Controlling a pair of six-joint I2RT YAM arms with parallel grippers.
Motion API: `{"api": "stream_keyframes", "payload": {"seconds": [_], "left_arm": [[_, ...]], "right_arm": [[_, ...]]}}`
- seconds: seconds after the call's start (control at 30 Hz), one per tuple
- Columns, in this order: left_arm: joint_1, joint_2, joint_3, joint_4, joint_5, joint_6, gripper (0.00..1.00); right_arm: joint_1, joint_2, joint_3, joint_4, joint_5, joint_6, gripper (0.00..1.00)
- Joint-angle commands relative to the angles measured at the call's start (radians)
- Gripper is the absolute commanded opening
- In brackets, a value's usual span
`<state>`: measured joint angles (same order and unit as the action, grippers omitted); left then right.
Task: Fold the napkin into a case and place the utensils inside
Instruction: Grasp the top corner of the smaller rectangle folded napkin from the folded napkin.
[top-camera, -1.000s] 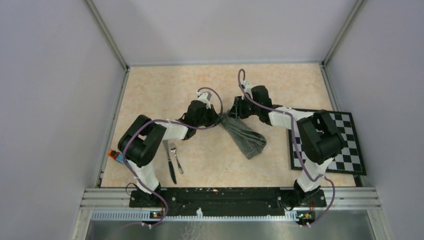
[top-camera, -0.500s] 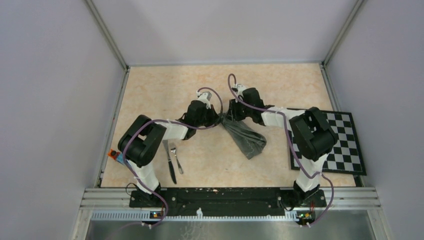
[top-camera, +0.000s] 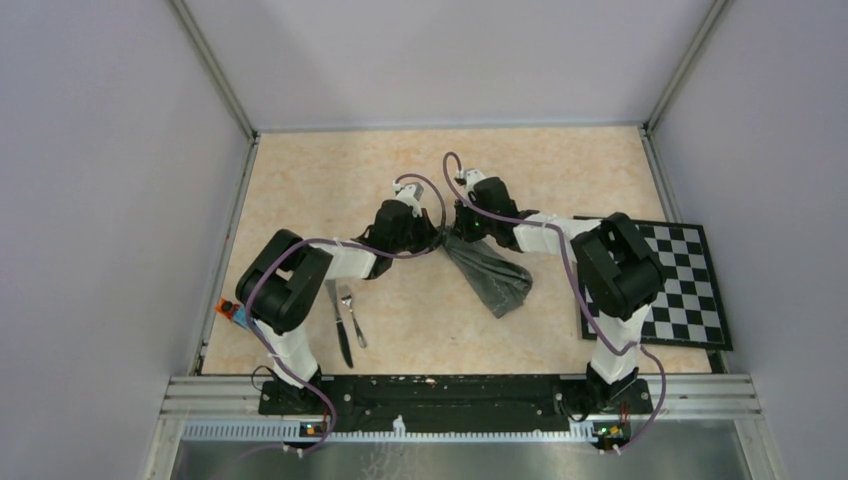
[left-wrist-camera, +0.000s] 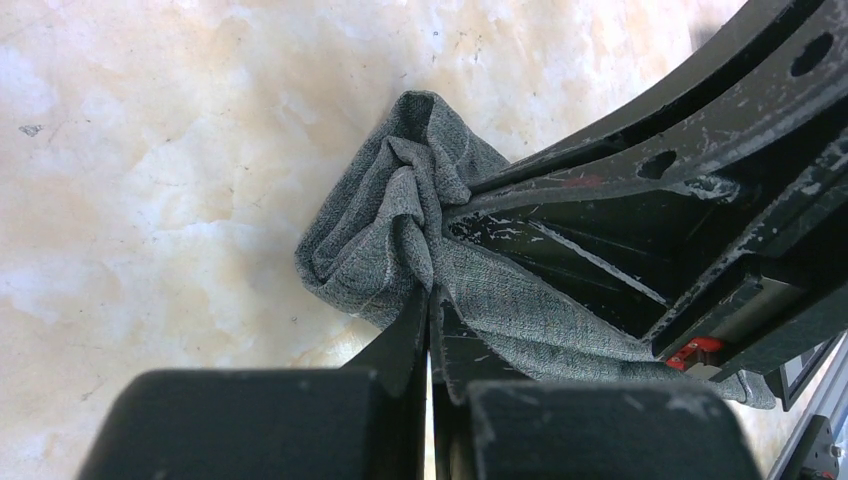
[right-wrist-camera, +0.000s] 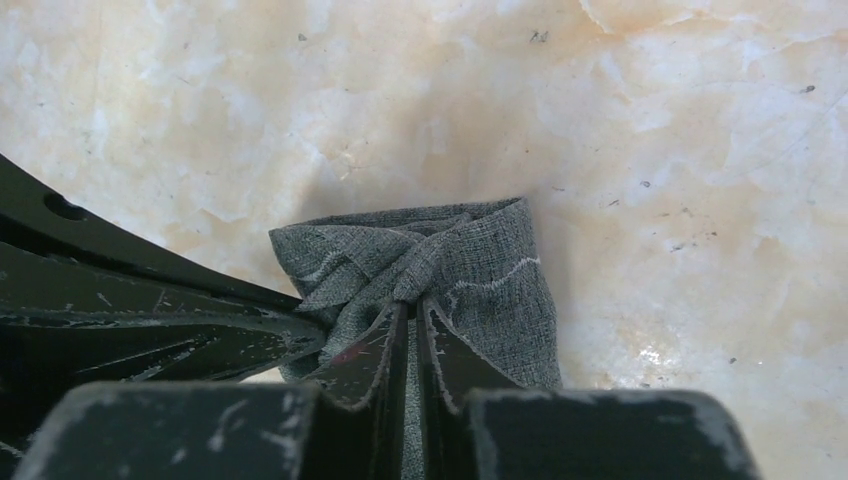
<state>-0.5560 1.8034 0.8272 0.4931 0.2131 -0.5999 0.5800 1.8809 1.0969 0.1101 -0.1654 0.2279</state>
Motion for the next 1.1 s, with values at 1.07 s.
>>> {"api": "stream_keyframes", "payload": {"seconds": [1.07], "left_arm": [[-0.005, -0.046, 0.045, 0.013, 0.046, 0.004, 0.0]], "right_arm": [[-0.033, 0.145, -0.098, 0.318, -0.297, 0.389, 0.0]]}}
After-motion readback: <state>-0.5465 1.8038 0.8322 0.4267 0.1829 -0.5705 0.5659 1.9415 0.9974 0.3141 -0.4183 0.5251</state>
